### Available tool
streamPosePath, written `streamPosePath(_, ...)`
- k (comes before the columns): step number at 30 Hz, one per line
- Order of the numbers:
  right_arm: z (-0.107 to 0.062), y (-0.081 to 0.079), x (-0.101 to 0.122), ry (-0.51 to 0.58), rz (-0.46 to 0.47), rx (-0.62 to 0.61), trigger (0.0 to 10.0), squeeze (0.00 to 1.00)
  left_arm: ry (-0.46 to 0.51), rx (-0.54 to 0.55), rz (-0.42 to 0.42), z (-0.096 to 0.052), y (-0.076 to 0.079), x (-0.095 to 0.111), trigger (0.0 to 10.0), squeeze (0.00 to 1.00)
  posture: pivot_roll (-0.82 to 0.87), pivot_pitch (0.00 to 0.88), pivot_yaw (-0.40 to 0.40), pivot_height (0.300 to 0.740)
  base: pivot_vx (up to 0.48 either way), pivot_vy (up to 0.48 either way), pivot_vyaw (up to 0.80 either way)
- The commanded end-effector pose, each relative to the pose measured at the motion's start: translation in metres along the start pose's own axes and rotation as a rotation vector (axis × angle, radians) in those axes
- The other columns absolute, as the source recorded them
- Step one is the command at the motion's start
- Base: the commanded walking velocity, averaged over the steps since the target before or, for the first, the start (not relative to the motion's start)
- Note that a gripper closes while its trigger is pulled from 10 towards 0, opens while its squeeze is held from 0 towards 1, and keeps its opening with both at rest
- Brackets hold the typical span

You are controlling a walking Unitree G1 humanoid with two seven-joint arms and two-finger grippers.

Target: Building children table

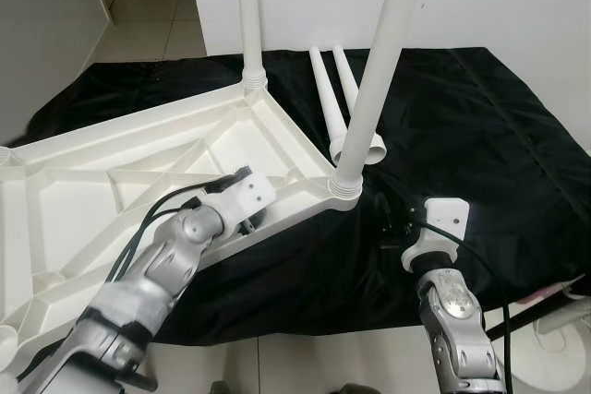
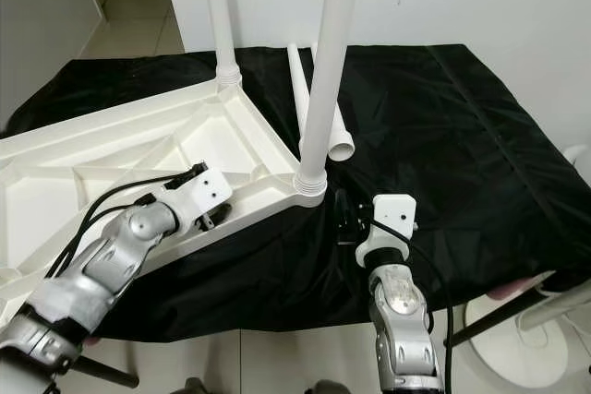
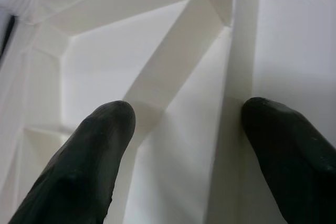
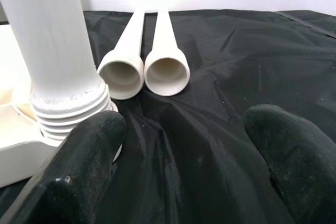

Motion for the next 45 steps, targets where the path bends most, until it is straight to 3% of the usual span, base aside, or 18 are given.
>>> streamPosePath(1, 0.0, -0.001, -0.003, -0.015, -0.002, 0.001, 10.0, 0.0, -0.002, -0.014, 0.01, -0.002, 0.007, -0.005, 10.0, 0.0, -0.11, 0.0, 0.047, 0.74, 0.0, 0.0, 0.0)
streamPosePath(9, 0.002, -0.005, -0.004, -0.015, 0.004, 0.005, 10.0, 0.0, 0.042, -0.037, -0.107, -0.009, 0.011, -0.01, 10.0, 0.0, -0.1, 0.0, 0.045, 0.74, 0.0, 0.0, 0.0)
streamPosePath(10, 0.001, -0.006, -0.006, -0.017, 0.004, 0.006, 10.0, 0.0, 0.061, -0.07, -0.209, -0.013, 0.011, -0.012, 10.0, 0.0, -0.1, 0.0, 0.043, 0.74, 0.0, 0.0, 0.0)
streamPosePath(17, 0.001, -0.006, -0.006, -0.018, 0.004, 0.006, 10.0, 0.0, 0.07, -0.077, -0.245, -0.015, 0.011, -0.013, 10.0, 0.0, -0.1, 0.0, 0.043, 0.74, 0.0, 0.0, 0.0)
streamPosePath(19, 0.002, -0.003, -0.007, -0.019, -0.002, 0.0, 10.0, 0.0, 0.024, -0.095, -0.307, -0.02, 0.005, -0.028, 10.0, 0.0, -0.1, 0.0, 0.047, 0.74, 0.0, 0.0, 0.0)
streamPosePath(21, 0.002, -0.003, -0.007, -0.019, -0.002, 0.0, 10.0, 0.0, 0.024, -0.095, -0.307, -0.02, 0.005, -0.028, 10.0, 0.0, -0.1, 0.0, 0.047, 0.74, 0.0, 0.0, 0.0)
streamPosePath(22, 0.003, 0.0, -0.007, -0.018, -0.009, -0.006, 10.0, 0.0, 0.008, -0.103, -0.397, -0.022, 0.004, -0.031, 10.0, 0.0, -0.1, 0.0, 0.046, 0.74, 0.0, 0.0, 0.0)
streamPosePath(23, 0.003, 0.0, -0.007, -0.018, -0.009, -0.006, 10.0, 0.0, 0.008, -0.103, -0.397, -0.022, 0.004, -0.031, 10.0, 0.0, -0.1, 0.0, 0.046, 0.74, 0.0, 0.0, 0.0)
streamPosePath(25, 0.005, 0.005, -0.005, -0.014, -0.022, -0.015, 10.0, 0.0, -0.051, -0.085, -0.533, -0.023, 0.002, -0.04, 10.0, 0.0, -0.1, 0.0, 0.045, 0.74, 0.0, 0.0, 0.0)
streamPosePath(32, 0.007, 0.007, -0.005, -0.012, -0.026, -0.019, 10.0, 0.0, -0.074, -0.056, -0.574, -0.025, -0.002, -0.045, 10.0, 0.0, -0.09, 0.0, 0.039, 0.74, 0.0, 0.0, 0.0)
streamPosePath(34, 0.01, 0.006, -0.005, -0.01, -0.028, -0.015, 10.0, 0.0, -0.154, 0.059, -0.55, -0.026, -0.022, -0.062, 10.0, 0.0, -0.09, 0.0, 0.038, 0.74, 0.0, 0.0, 0.0)
streamPosePath(38, 0.01, 0.006, -0.005, -0.009, -0.028, -0.015, 10.0, 0.0, -0.164, 0.085, -0.544, -0.026, -0.026, -0.064, 10.0, 0.0, -0.09, 0.0, 0.038, 0.74, 0.0, 0.0, 0.0)
streamPosePath(39, 0.011, 0.006, -0.004, -0.008, -0.03, -0.014, 10.0, 0.0, -0.175, 0.124, -0.545, -0.026, -0.032, -0.066, 8.4, 0.0, -0.09, 0.0, 0.039, 0.74, 0.0, 0.0, 0.0)
streamPosePath(41, 0.011, 0.006, -0.004, -0.008, -0.03, -0.014, 10.0, 0.0, -0.175, 0.124, -0.545, -0.026, -0.032, -0.066, 8.4, 0.0, -0.09, 0.0, 0.039, 0.74, 0.0, 0.0, 0.0)
streamPosePath(42, 0.011, 0.006, -0.004, -0.007, -0.03, -0.017, 10.0, 0.0, -0.185, 0.18, -0.54, -0.027, -0.041, -0.067, 1.7, 0.0, -0.08, 0.0, 0.042, 0.74, 0.0, 0.0, 0.0)
streamPosePath(43, 0.011, 0.006, -0.004, -0.007, -0.03, -0.017, 10.0, 0.0, -0.185, 0.18, -0.54, -0.027, -0.041, -0.067, 1.7, 0.0, -0.08, 0.0, 0.042, 0.74, 0.0, 0.0, 0.0)
streamPosePath(44, 0.012, 0.006, -0.004, -0.006, -0.029, -0.021, 10.0, 0.0, -0.203, 0.226, -0.553, -0.028, -0.049, -0.07, 0.0, 0.0, -0.09, 0.0, 0.044, 0.74, 0.0, 0.0, 0.0)
streamPosePath(45, 0.012, 0.006, -0.004, -0.006, -0.029, -0.021, 10.0, 0.0, -0.203, 0.226, -0.553, -0.028, -0.049, -0.07, 0.0, 0.0, -0.09, 0.0, 0.044, 0.74, 0.0, 0.0, 0.0)
Point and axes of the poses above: a point about 5 cm out from each wrist's last joint towards the gripper, its own z axis pointing out of the wrist towards the gripper, its own x axis along the axis of the wrist's last joint, y = z × x, the point moved 4 cm from there along z, pointing out of the wrist towards the gripper, and after that the axes turned 3 degrees about z, right-handed, at the moved point
